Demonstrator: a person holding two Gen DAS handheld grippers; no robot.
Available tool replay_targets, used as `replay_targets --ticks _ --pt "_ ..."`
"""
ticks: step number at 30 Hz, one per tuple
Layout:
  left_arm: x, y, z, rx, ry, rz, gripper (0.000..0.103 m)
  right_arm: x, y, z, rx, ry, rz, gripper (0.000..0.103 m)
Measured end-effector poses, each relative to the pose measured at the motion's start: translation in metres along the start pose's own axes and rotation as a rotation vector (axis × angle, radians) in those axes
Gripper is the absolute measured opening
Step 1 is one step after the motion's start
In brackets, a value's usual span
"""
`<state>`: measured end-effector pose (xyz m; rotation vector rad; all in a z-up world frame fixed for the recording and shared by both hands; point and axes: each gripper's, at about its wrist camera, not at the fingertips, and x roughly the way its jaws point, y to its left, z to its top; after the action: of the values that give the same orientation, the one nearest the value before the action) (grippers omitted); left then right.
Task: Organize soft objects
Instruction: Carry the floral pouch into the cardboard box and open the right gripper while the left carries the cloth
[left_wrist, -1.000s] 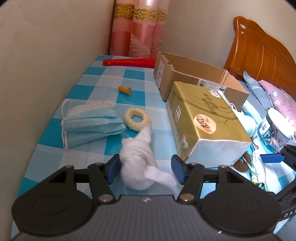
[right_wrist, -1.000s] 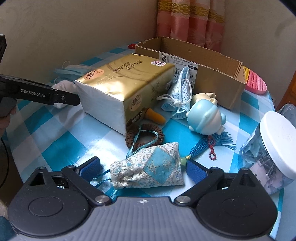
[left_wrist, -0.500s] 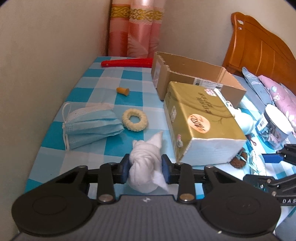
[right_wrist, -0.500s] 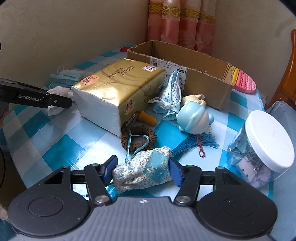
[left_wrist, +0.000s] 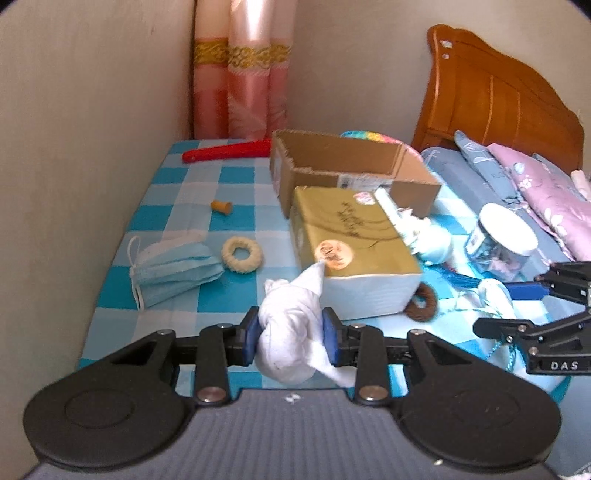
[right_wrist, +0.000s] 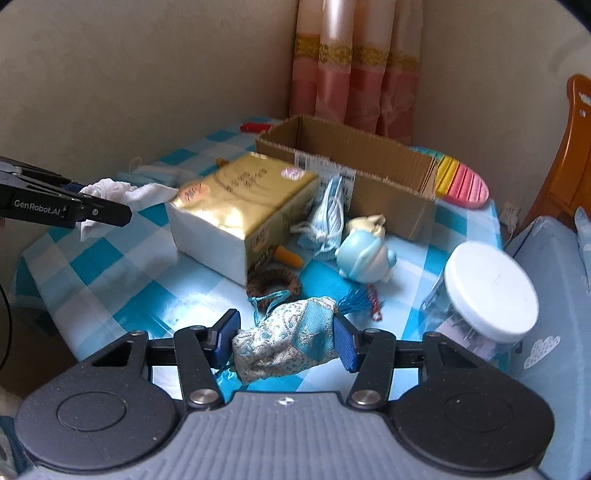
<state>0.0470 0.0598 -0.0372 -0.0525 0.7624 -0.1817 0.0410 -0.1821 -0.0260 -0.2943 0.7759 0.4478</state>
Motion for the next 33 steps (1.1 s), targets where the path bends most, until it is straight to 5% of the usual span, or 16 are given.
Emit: replay_targets --ticks 20,33 --pt "-0.018 -0.010 0.041 0.027 -0.087 -0.070 0.033 -0.014 -0.051 0.099 -0.035 -0.120 -0.046 0.059" --pt "-0.011 0.001 0.043 0.006 -0.081 -0.052 0.033 0.046 -0.104 0.193 -0.015 -0.129 -0.065 0.059"
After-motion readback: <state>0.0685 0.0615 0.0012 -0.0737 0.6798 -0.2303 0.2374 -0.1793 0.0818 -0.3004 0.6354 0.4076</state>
